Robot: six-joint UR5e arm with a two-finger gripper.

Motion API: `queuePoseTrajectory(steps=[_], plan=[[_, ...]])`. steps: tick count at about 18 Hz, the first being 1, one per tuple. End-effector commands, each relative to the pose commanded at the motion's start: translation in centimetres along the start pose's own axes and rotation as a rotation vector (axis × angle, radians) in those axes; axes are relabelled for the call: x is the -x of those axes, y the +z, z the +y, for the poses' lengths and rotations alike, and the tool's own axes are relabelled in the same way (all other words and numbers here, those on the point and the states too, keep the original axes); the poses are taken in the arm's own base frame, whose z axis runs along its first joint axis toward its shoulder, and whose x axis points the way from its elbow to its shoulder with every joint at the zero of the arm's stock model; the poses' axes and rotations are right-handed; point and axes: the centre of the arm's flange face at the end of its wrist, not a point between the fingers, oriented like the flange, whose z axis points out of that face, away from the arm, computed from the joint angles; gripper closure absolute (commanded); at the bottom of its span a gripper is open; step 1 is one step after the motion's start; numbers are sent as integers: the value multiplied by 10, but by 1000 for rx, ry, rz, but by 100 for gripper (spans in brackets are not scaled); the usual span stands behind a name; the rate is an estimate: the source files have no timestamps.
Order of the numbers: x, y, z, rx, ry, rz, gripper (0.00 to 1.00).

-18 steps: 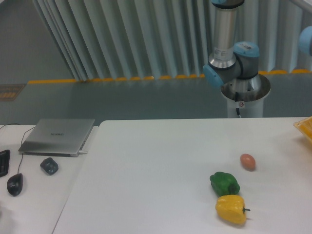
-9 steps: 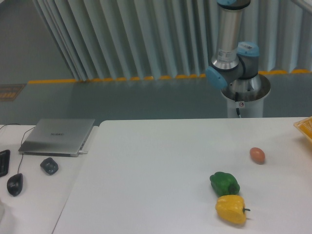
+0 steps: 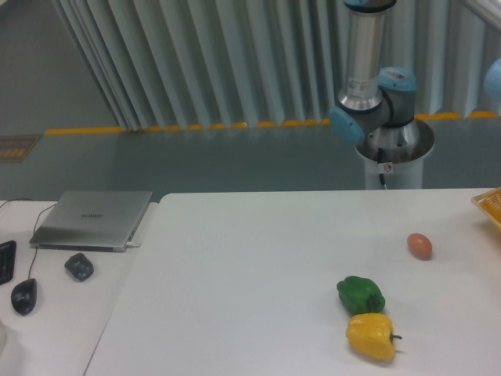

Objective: Place the red peppers in a basket

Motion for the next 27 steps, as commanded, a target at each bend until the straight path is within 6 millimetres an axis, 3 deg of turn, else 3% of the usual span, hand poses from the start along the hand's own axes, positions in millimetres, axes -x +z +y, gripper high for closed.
queuePoseTrajectory(steps=[4,8,11,13,18,19,22,25,27], plan=[[-1,-8,-7,28,21,-4,0],[10,-31,-20,44,37,-51,0],[28,-63,-49,58,36,-108,0],[37,-78,-81,60,15,-139,0],[53,-85,-124,-1,66,-175,0],[58,-86,-128,-7,36,-176,0],[71,-91,-169,-21,-100,-181,0],[73,-86,-192,-27,-69,-171,0],[74,-82,-195,-24,-46,-165,0]])
